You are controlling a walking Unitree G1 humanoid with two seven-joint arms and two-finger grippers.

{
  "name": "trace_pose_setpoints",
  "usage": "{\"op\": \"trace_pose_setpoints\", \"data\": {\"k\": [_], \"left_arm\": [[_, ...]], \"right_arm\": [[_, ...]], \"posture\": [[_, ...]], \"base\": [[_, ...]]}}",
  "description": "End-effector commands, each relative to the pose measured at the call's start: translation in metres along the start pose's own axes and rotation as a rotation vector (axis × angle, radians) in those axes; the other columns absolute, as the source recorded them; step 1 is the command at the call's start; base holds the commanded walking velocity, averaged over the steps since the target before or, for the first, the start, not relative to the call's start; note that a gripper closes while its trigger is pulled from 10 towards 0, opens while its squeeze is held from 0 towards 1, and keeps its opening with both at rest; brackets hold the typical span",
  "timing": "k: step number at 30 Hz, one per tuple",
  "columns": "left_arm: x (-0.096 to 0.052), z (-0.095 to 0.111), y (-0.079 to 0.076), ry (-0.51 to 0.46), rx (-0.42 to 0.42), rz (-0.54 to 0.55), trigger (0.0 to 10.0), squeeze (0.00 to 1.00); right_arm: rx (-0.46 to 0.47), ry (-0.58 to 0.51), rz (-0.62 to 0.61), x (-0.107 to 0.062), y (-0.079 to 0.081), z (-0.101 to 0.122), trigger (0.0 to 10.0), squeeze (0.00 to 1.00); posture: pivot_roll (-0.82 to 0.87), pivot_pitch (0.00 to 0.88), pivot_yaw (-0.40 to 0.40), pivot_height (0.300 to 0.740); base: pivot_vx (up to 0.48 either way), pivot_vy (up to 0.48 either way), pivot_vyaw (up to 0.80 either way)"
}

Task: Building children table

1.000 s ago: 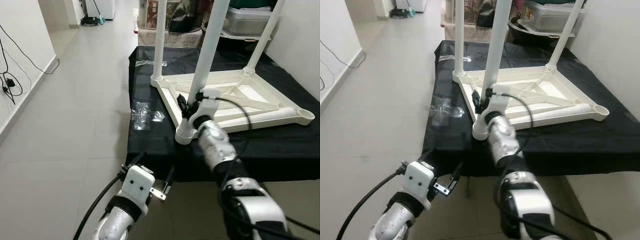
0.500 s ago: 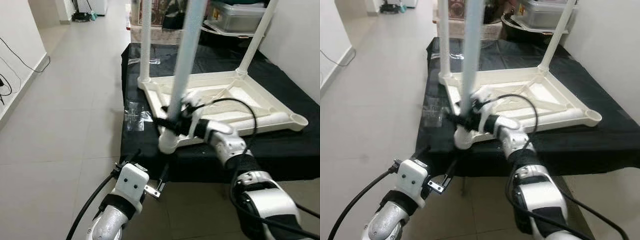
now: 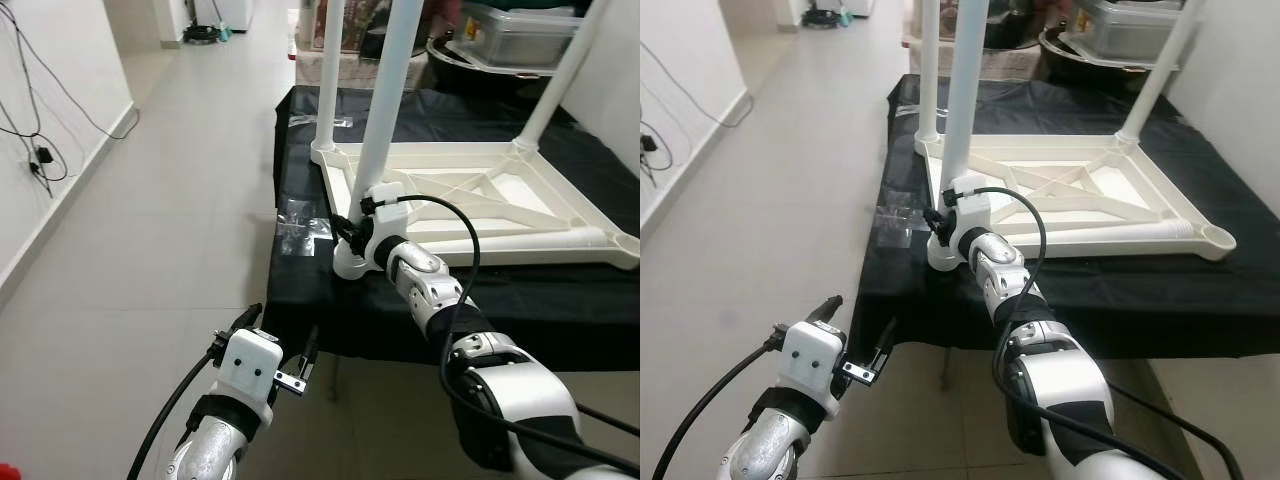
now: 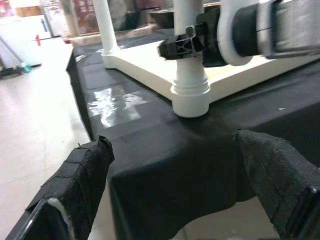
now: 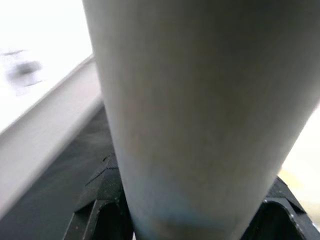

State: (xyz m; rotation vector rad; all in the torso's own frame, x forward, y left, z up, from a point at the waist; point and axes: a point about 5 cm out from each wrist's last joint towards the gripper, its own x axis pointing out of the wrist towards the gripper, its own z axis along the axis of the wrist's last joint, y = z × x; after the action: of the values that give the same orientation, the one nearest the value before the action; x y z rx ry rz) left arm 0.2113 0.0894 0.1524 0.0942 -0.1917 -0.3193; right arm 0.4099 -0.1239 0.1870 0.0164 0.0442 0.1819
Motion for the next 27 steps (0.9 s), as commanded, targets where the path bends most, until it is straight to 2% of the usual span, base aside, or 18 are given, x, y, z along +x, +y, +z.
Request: {"op": "trace_pose_setpoints", "data": {"k": [1,3,5,6,7,11,12,14,15,17,18,19,20,22,23,25,26,27], "left_arm": [[-0.001,-0.005,-0.002,0.027,-0.008,0.0,10.0,0.0],[-0.002,-0.006,-0.001,0.034,-0.006,0.006,10.0,0.0],[-0.002,-0.006,-0.001,0.034,-0.006,0.006,10.0,0.0],[-0.002,-0.007,-0.001,0.039,-0.006,0.007,10.0,0.0],[-0.002,-0.007,-0.001,0.039,-0.006,0.007,10.0,0.0],[-0.002,-0.008,-0.001,0.04,-0.006,0.004,10.0,0.0],[-0.002,-0.008,-0.002,0.04,-0.006,0.002,10.0,0.0],[-0.002,-0.008,-0.002,0.04,-0.006,0.002,10.0,0.0],[-0.002,-0.008,-0.002,0.04,-0.007,0.002,10.0,0.0],[-0.002,-0.008,-0.002,0.04,-0.007,0.002,10.0,0.0],[-0.001,-0.008,-0.002,0.04,-0.007,0.001,10.0,0.0],[-0.001,-0.008,-0.002,0.04,-0.007,0.001,10.0,0.0],[-0.001,-0.008,-0.002,0.04,-0.007,0.001,10.0,0.0],[-0.001,-0.009,-0.004,0.041,-0.012,-0.004,10.0,0.0],[-0.001,-0.009,-0.004,0.041,-0.012,-0.004,10.0,0.0],[-0.001,-0.009,-0.006,0.041,-0.015,-0.011,10.0,0.0],[-0.001,-0.009,-0.006,0.041,-0.015,-0.011,10.0,0.0],[-0.001,-0.008,-0.006,0.04,-0.015,-0.012,10.0,0.0]], "right_arm": [[0.007,-0.081,-0.171,-0.003,-0.025,0.015,0.0,0.0],[0.089,-0.094,-0.47,-0.015,-0.043,0.003,0.0,0.0],[0.089,-0.094,-0.47,-0.015,-0.043,0.003,0.0,0.0],[0.143,-0.095,-0.58,-0.023,-0.029,-0.008,0.0,0.0],[0.143,-0.095,-0.58,-0.023,-0.029,-0.008,0.0,0.0],[0.186,-0.103,-0.569,-0.022,-0.004,-0.01,0.0,0.0],[0.194,-0.119,-0.501,-0.019,0.007,-0.008,10.0,0.0],[0.194,-0.119,-0.501,-0.019,0.007,-0.008,10.0,0.0],[0.197,-0.159,-0.411,-0.017,0.018,-0.003,10.0,0.98],[0.197,-0.159,-0.411,-0.017,0.018,-0.003,10.0,0.98],[0.196,-0.19,-0.327,-0.014,0.025,0.001,10.0,1.0],[0.196,-0.19,-0.327,-0.014,0.025,0.001,10.0,1.0],[0.171,-0.229,-0.27,-0.014,0.028,0.006,10.0,0.0],[0.159,-0.24,-0.084,-0.012,0.029,0.005,10.0,0.0],[0.159,-0.24,-0.084,-0.012,0.029,0.005,10.0,0.0],[0.159,-0.237,0.098,-0.013,0.025,0.006,10.0,0.0],[0.159,-0.237,0.098,-0.013,0.025,0.006,10.0,0.0],[0.147,-0.209,0.247,-0.014,0.024,0.006,10.0,0.0]], "posture": [[0.12,0.121,-0.096,0.74],[0.12,0.118,-0.094,0.74],[0.12,0.118,-0.094,0.74],[0.12,0.115,-0.091,0.74],[0.12,0.115,-0.091,0.74],[0.12,0.11,-0.093,0.74],[0.12,0.107,-0.093,0.74],[0.12,0.107,-0.093,0.74],[0.12,0.107,-0.094,0.74],[0.12,0.107,-0.094,0.74],[0.11,0.11,-0.092,0.74],[0.11,0.11,-0.092,0.74],[0.11,0.112,-0.093,0.74],[0.11,0.114,-0.092,0.74],[0.11,0.114,-0.092,0.74],[0.11,0.115,-0.092,0.74],[0.11,0.115,-0.092,0.74],[0.11,0.116,-0.089,0.74]], "base": [[0.0,0.0,0.0],[0.0,0.0,0.0],[0.0,0.0,0.0],[0.0,0.0,0.0],[0.0,0.0,0.0],[0.0,0.0,0.0],[0.0,0.0,0.0],[0.0,0.0,0.0],[0.0,0.0,0.0],[0.0,0.0,0.0],[0.0,0.0,0.0],[0.0,0.0,0.0],[0.0,0.0,0.0],[0.0,0.0,0.0],[0.0,0.0,0.0],[0.0,0.0,0.0],[0.0,0.0,0.0],[0.0,0.0,0.0]]}}
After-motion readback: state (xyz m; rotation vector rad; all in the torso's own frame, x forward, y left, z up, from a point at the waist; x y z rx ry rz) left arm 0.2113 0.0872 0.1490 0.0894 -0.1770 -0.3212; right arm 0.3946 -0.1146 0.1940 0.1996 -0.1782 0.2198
